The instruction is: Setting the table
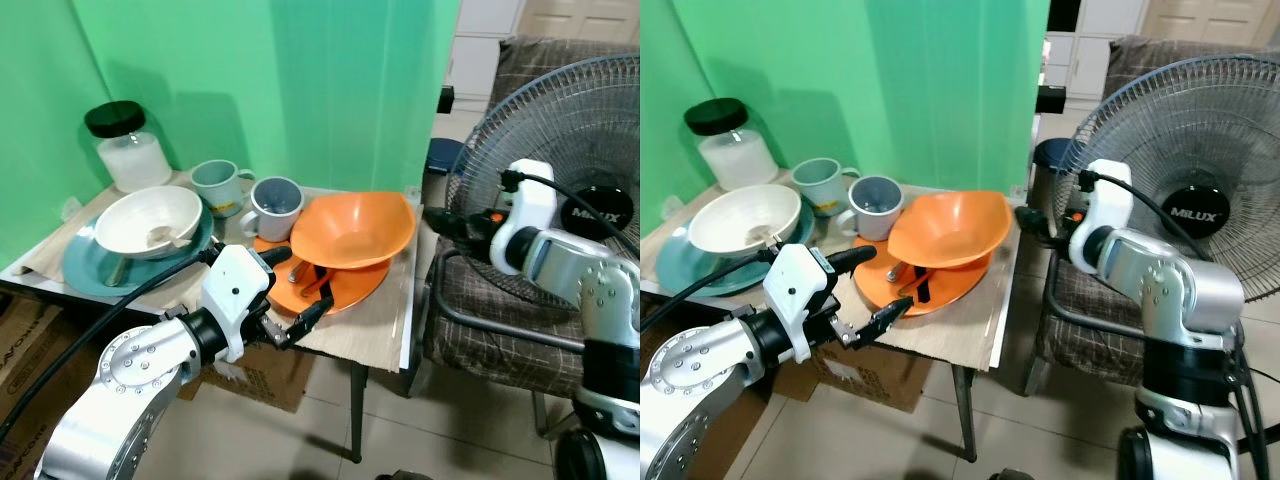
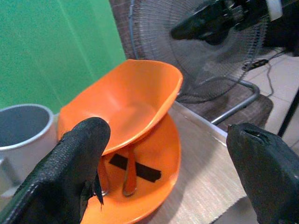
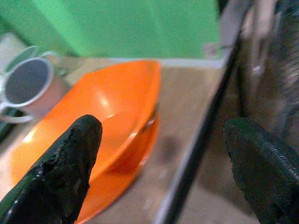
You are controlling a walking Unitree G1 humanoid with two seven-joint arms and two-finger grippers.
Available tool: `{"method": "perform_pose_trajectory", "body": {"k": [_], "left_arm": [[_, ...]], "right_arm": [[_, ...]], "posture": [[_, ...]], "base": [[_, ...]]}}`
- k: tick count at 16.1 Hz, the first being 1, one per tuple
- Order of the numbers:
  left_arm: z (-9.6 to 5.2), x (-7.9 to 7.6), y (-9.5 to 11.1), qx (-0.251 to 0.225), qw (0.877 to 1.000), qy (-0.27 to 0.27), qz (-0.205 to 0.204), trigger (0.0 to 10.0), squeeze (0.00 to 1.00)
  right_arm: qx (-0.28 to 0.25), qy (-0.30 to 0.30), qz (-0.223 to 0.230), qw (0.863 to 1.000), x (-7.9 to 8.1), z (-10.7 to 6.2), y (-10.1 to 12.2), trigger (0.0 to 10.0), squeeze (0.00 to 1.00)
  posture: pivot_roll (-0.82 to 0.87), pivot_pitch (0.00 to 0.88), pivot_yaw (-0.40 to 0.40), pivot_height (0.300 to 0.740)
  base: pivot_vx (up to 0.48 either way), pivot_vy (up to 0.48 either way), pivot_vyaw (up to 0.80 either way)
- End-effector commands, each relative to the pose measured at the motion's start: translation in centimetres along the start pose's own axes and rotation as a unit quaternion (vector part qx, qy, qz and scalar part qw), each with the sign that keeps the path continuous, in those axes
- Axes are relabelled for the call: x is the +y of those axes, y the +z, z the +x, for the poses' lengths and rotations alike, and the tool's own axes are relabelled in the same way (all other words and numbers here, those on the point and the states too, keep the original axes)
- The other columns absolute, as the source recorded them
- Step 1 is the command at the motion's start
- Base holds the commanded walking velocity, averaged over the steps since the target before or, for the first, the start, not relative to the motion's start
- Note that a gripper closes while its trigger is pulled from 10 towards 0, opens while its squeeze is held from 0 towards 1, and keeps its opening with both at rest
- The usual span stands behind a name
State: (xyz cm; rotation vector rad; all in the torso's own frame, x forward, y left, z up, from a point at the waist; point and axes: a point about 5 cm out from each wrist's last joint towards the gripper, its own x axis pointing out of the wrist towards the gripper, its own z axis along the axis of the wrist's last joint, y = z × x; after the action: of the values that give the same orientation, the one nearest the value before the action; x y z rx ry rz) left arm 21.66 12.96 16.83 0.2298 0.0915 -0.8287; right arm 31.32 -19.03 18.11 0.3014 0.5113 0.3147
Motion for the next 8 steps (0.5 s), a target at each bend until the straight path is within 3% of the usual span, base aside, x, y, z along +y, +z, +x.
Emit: {"method": "perform_pose_trajectory", "body": {"k": [1,3,8], "left_arm": [[-0.2,0.1,-0.2,0.009,1.0,-0.004,0.0,10.0,0.0],[-0.8,0.2,-0.6,0.018,1.0,0.003,-0.002,10.0,0.0],[-0.7,0.1,-0.8,0.022,1.0,0.003,-0.001,10.0,0.0]], "right_arm": [[0.003,0.016,0.014,1.0,0.5,0.2,0.4,10.0,0.0],[0.013,0.022,0.021,0.999,0.9,0.8,0.2,10.0,0.0],[0.045,0.047,0.049,0.997,1.9,1.7,-0.6,10.0,0.0]], "posture": [[0.02,0.0,0.045,0.74],[0.02,0.0,0.036,0.74],[0.03,0.0,0.025,0.74]], "base": [[0.0,0.0,0.0],[0.0,0.0,0.0],[0.0,0.0,0.0]]}}
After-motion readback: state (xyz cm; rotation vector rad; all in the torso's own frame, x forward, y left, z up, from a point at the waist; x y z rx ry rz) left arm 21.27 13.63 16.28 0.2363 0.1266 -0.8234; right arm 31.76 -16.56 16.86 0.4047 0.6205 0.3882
